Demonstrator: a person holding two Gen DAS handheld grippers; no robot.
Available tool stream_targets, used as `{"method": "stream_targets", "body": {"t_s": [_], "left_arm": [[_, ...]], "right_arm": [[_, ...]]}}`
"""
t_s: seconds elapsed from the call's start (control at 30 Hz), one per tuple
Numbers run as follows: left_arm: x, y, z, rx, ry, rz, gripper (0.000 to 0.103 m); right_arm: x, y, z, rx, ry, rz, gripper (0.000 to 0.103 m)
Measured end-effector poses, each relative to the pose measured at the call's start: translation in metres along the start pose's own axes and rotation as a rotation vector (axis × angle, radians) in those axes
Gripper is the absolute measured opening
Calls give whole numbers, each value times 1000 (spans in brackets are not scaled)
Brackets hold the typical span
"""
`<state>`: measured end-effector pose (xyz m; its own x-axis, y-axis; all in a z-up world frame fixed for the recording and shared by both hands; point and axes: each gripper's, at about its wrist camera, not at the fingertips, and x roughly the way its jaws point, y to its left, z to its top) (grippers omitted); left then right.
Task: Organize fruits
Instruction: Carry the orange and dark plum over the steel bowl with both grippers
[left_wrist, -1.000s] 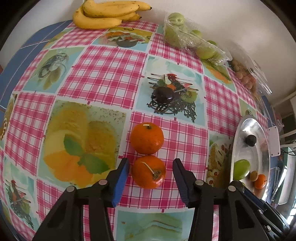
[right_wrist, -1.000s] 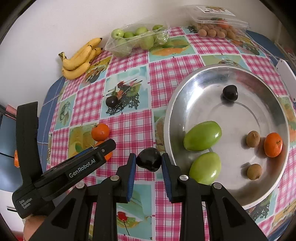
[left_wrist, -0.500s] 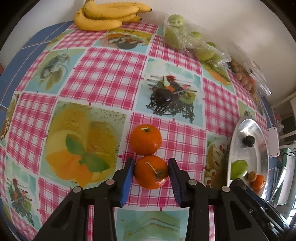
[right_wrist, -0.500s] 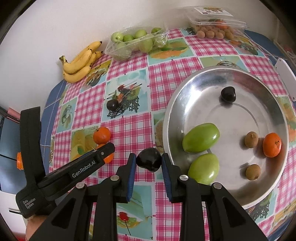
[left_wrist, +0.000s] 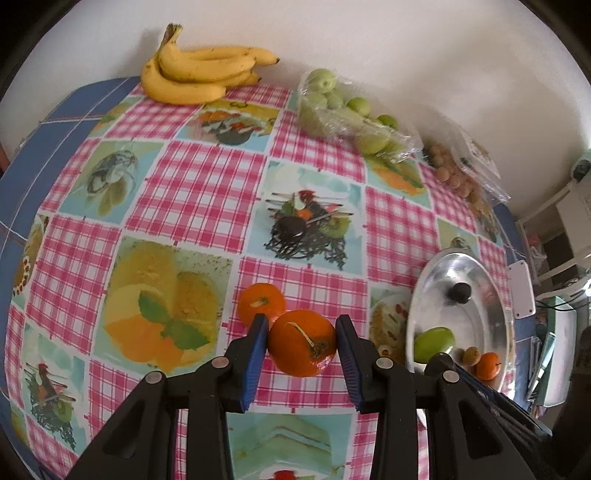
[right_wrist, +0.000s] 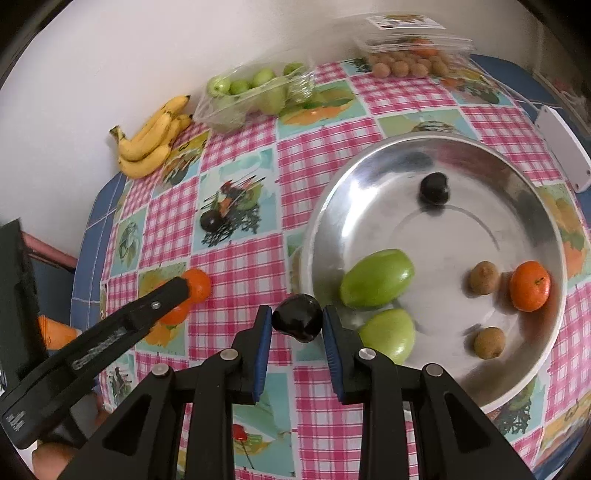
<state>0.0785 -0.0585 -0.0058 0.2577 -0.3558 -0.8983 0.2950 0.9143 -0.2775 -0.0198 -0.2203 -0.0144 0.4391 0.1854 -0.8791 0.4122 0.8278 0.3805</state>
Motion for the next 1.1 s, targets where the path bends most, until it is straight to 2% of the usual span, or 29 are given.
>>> {"method": "stream_targets", "body": {"t_s": [0.23, 0.6, 0.83, 1.1], "left_arm": [[-10, -26, -7, 66, -15, -40, 40], [-10, -95, -38, 265, 18, -95, 40], [-2, -116, -49, 313, 40, -99, 40], [9, -124, -49, 338, 39, -90, 40]], "right_arm": [[-8, -39, 5, 89, -28, -61, 29], [-22, -88, 7, 216, -67, -89, 29], [-32, -108, 6, 256, -89, -90, 29], [-32, -107, 4, 238, -79, -90, 29]]}}
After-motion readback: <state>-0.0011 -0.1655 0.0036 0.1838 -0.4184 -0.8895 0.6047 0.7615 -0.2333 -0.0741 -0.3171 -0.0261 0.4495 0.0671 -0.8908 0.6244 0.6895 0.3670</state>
